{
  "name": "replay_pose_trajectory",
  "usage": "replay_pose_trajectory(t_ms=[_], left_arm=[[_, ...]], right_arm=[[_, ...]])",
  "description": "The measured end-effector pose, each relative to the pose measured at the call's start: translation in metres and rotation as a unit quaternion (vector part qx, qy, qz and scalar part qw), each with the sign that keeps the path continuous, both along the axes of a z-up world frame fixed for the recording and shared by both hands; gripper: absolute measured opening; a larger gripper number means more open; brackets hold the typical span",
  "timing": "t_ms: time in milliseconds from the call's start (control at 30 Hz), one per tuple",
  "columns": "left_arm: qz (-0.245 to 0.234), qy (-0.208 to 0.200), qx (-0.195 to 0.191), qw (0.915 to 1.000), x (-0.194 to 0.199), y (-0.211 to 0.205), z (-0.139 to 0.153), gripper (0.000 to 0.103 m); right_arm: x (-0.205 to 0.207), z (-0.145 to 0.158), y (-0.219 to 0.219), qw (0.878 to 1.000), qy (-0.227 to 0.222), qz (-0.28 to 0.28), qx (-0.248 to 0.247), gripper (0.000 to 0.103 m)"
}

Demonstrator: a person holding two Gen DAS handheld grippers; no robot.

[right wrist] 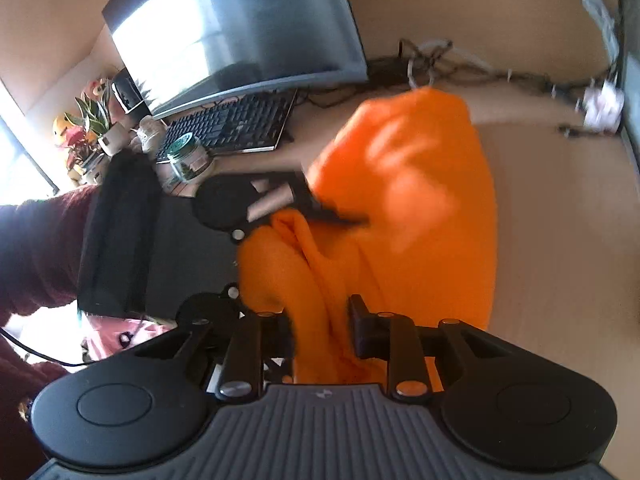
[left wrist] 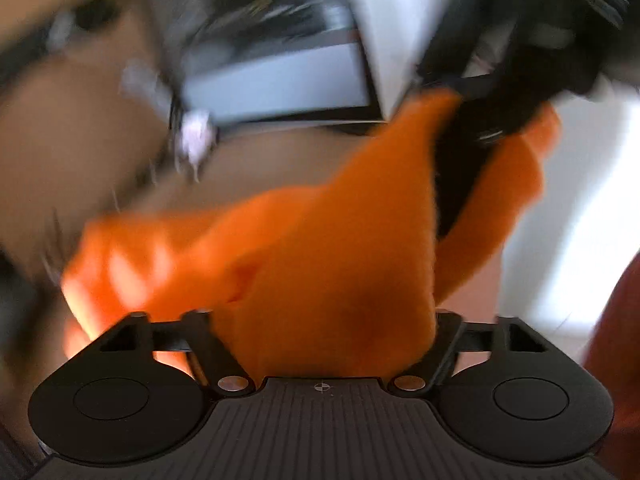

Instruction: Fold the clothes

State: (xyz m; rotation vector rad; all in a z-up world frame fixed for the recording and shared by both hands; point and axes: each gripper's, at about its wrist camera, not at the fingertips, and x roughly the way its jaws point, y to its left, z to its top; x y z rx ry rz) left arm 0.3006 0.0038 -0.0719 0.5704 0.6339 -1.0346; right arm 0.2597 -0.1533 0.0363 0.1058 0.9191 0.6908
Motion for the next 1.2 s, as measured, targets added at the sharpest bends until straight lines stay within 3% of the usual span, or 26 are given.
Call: replay_pose_trajectory(t_ms=[67,100,133,167,200,300,400,600,700,767,833,867,900,1000,1200], left_arm=[[0.054,0.090,-0.036,0.9938,0.020,0.013,-0.001,0.075],[0.084,0.133,-0.057,0.9859,0.030,0.022,-0.003,0.075],[0.111,0.175,-0.078,0.9753,0.037,0.031,-0.006,0.074],[0.135,0.212,-0.101,0.9627,0.043,0.039,-0.009,0.074],[0.156,0.242,-0.125,0.9494,0.047,0.047,-0.011,0.073],[0.209,0.325,-0.192,0.9019,0.058,0.069,-0.019,0.073],[0.225,0.357,-0.216,0.8805,0.062,0.079,-0.022,0.073],[0.204,0.350,-0.177,0.8973,0.048,0.066,-0.016,0.073],[0.187,0.333,-0.164,0.9099,0.034,0.062,-0.007,0.074],[0.176,0.326,-0.165,0.9139,0.026,0.061,-0.002,0.074],[0.169,0.325,-0.172,0.9147,0.021,0.062,0.002,0.074],[0.164,0.324,-0.175,0.9153,0.019,0.061,0.005,0.074],[0.157,0.323,-0.178,0.9162,0.017,0.060,0.007,0.075],[0.135,0.321,-0.187,0.9186,0.011,0.054,0.015,0.076],[0.093,0.316,-0.204,0.9219,-0.001,0.044,0.030,0.080]], right_arm=[[-0.003,0.015,-0.008,1.000,-0.024,-0.011,0.006,0.031],[-0.007,0.024,-0.018,0.999,-0.041,-0.020,0.012,0.046],[-0.013,0.033,-0.028,0.997,-0.067,-0.033,0.009,0.056],[-0.020,0.040,-0.038,0.994,-0.098,-0.046,-0.005,0.074],[-0.027,0.042,-0.045,0.991,-0.125,-0.051,-0.026,0.080],[-0.044,0.029,-0.052,0.977,-0.178,-0.044,-0.109,0.082],[-0.055,-0.007,-0.033,0.964,-0.196,0.001,-0.181,0.082],[-0.049,-0.024,0.010,0.955,-0.253,0.054,-0.145,0.082],[-0.031,-0.011,0.013,0.968,-0.231,0.055,-0.086,0.085],[-0.024,-0.007,0.010,0.974,-0.208,0.056,-0.063,0.085],[-0.023,-0.008,0.009,0.978,-0.189,0.062,-0.062,0.069],[-0.024,-0.009,0.009,0.979,-0.180,0.066,-0.062,0.050],[-0.025,-0.009,0.008,0.981,-0.171,0.069,-0.061,0.041],[-0.034,-0.001,0.002,0.983,-0.161,0.074,-0.054,0.032],[-0.054,0.024,-0.008,0.977,-0.186,0.073,-0.069,0.030]])
